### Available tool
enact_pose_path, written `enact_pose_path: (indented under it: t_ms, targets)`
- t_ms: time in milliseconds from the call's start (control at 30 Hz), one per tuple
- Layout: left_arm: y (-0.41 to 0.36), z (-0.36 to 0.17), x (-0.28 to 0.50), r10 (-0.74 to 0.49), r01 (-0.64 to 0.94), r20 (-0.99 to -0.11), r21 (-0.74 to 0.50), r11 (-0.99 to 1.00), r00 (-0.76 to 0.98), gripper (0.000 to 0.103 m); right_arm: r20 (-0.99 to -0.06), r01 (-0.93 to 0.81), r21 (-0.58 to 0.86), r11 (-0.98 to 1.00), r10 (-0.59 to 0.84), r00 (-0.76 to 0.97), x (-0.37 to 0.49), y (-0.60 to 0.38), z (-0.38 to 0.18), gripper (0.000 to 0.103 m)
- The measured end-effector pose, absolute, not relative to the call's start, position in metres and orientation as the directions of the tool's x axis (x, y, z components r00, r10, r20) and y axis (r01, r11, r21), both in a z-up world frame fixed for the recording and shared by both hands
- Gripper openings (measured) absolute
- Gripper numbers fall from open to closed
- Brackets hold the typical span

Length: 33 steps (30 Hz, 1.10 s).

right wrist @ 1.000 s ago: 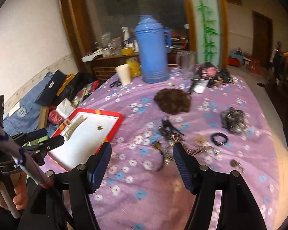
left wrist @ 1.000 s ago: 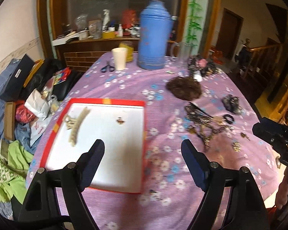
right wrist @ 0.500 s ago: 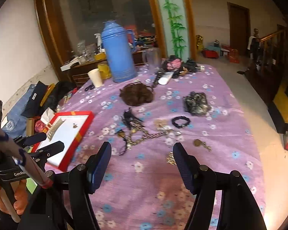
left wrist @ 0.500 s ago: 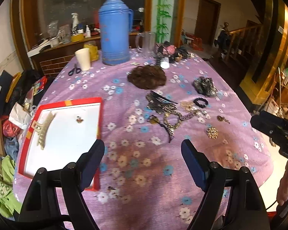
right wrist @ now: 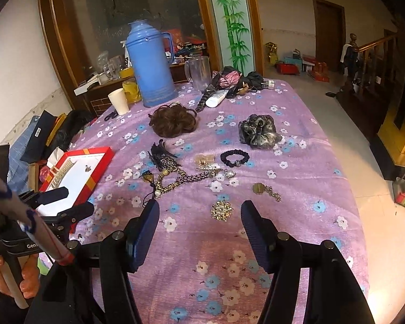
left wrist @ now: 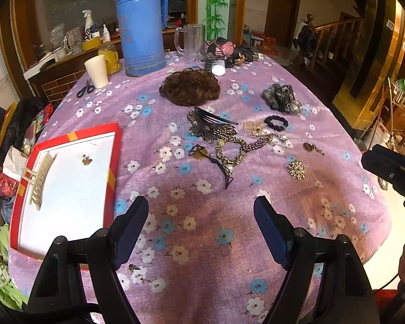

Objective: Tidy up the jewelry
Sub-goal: 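Withdraw the left gripper from the tray back toward the jewelry, then grasp the gold pearl brooch with the right gripper while the left gripper grasps a dark beaded chain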

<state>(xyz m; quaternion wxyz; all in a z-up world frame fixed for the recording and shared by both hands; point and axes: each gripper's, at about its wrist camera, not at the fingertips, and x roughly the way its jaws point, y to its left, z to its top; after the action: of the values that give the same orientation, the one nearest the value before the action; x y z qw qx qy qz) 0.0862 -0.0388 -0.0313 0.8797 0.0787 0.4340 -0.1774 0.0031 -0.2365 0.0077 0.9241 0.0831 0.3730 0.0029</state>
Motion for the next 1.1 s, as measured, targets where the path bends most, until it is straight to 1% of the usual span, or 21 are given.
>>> enact_pose_path:
  t_ms: [133, 367, 500, 667, 700, 733, 900, 1000, 1100]
  targets:
    - [-0.047, -0.042, 0.091, -0.246, 0.396, -0.806, -0.015, 0.918, 0.539, 0.075, -0.704, 0.055, 0.165, 0.985, 0.079, 0.706, 0.006, -0.241, -0.002, 0.062]
    - [-0.056, -0.067, 0.104, -0.268, 0.409, -0.830, -0.053, 0.911, 0.490, 0.072, -0.739, 0.060, 0.171, 0.983, 0.088, 0.668, 0.016, -0.248, -0.023, 0.058]
    - [-0.060, -0.083, 0.119, -0.275, 0.406, -0.852, -0.081, 0.910, 0.445, 0.066, -0.759, 0.061, 0.174, 0.983, 0.094, 0.645, 0.021, -0.251, -0.038, 0.054]
    - [-0.068, -0.102, 0.136, -0.265, 0.407, -0.873, -0.085, 0.909, 0.409, 0.065, -0.775, 0.062, 0.175, 0.983, 0.098, 0.624, 0.032, -0.256, -0.053, 0.054]
    - [-0.070, -0.105, 0.140, -0.266, 0.409, -0.877, -0.090, 0.908, 0.399, 0.063, -0.777, 0.063, 0.178, 0.982, 0.101, 0.622, 0.034, -0.256, -0.055, 0.054]
    - [-0.070, -0.107, 0.143, -0.271, 0.410, -0.879, -0.097, 0.907, 0.391, 0.061, -0.780, 0.065, 0.182, 0.981, 0.104, 0.617, 0.037, -0.257, -0.058, 0.054]
    - [-0.070, -0.110, 0.165, -0.312, 0.381, -0.883, -0.169, 0.909, 0.352, 0.060, -0.794, 0.062, 0.196, 0.979, 0.121, 0.595, 0.047, -0.260, -0.070, 0.051]
    - [-0.075, -0.106, 0.177, -0.307, 0.373, -0.880, -0.164, 0.913, 0.363, 0.060, -0.800, 0.061, 0.200, 0.978, 0.126, 0.587, 0.053, -0.260, -0.075, 0.051]
    - [-0.083, -0.103, 0.185, -0.299, 0.382, -0.878, -0.148, 0.912, 0.374, 0.059, -0.803, 0.062, 0.198, 0.978, 0.126, 0.582, 0.057, -0.260, -0.076, 0.048]
